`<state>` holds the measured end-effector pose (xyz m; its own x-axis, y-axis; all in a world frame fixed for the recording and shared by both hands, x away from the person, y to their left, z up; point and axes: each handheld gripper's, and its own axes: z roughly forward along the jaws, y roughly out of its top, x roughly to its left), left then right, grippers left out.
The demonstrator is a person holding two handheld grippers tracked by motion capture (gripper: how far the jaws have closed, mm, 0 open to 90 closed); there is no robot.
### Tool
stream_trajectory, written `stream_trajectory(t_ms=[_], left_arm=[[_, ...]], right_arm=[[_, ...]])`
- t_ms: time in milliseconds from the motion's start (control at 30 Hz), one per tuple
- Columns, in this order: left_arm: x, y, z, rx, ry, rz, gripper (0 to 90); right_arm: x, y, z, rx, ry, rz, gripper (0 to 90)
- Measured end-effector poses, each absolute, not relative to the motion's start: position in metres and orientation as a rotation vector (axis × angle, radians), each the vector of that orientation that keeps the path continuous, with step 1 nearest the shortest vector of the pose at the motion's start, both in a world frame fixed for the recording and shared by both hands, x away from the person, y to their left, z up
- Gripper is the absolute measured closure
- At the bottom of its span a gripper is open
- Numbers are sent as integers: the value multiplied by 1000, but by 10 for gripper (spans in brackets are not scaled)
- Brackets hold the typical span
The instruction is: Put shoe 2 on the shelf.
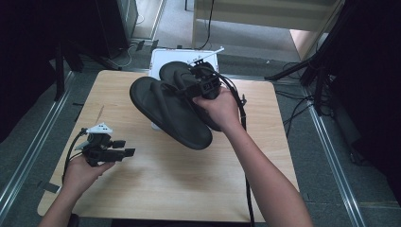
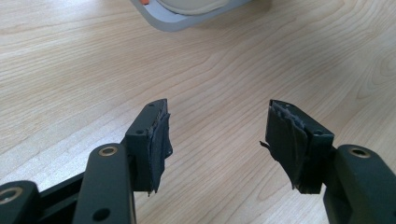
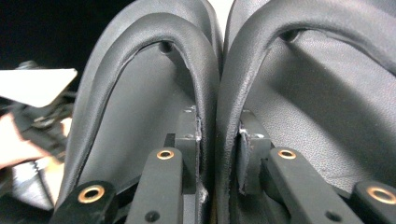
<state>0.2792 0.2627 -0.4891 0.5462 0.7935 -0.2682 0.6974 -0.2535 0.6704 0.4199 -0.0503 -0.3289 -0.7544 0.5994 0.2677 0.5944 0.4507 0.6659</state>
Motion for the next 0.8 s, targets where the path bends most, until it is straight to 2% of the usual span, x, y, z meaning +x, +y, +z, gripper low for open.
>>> stream_trajectory(t_ms=[433,800], left_arm=[[280,260,-489,2011,1185,157,406],[281,259,-489,2017,1173,148,406]], right_arm=[[462,-51,-326,1449,2467,1169,753],[484,-36,-320,1589,2348,1133,751]])
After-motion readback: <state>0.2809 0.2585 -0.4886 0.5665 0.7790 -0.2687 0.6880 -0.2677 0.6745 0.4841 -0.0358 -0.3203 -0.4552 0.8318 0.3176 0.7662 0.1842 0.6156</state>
